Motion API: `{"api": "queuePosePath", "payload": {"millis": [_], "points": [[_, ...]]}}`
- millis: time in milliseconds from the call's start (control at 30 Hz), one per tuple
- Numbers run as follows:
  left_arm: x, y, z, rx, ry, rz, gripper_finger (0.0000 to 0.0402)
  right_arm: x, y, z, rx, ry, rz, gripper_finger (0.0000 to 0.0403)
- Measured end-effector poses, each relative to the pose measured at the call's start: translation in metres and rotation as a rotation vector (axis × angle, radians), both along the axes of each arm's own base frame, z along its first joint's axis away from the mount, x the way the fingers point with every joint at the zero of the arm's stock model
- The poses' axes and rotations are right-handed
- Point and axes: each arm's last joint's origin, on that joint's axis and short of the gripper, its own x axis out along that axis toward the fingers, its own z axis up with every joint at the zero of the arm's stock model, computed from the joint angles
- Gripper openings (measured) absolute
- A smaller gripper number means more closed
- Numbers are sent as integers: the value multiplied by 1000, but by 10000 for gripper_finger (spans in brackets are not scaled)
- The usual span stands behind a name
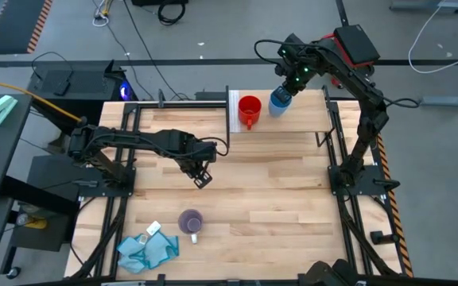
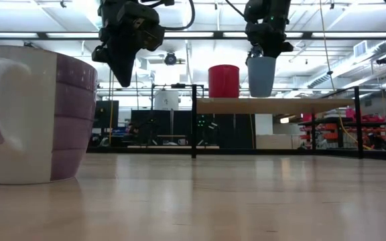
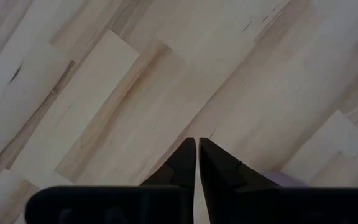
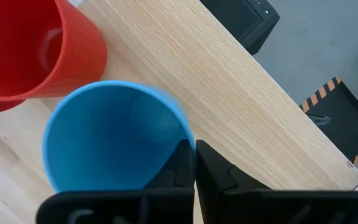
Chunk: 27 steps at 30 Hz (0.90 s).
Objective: Stack small to large cups/mugs on shelf
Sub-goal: Put the blue cup on the shelf
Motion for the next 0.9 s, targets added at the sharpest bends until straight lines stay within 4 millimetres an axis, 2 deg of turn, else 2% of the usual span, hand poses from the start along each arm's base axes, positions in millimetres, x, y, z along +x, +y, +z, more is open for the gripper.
{"api": "queuePosePath", "payload": {"millis": [233,500,700,900], "points": [[0,0,0,0,0,0,36,0,0,-1,0,6,-4,3],[0,0,0,-1,0,-1,31,-7,1,-19,34,74,-14,3],[0,0,0,0,-1,0,39,-9,3,-18,34,79,-12,6],[0,1,0,0,0,-2,39,-9,3,-18,27,79,-11,28]]}}
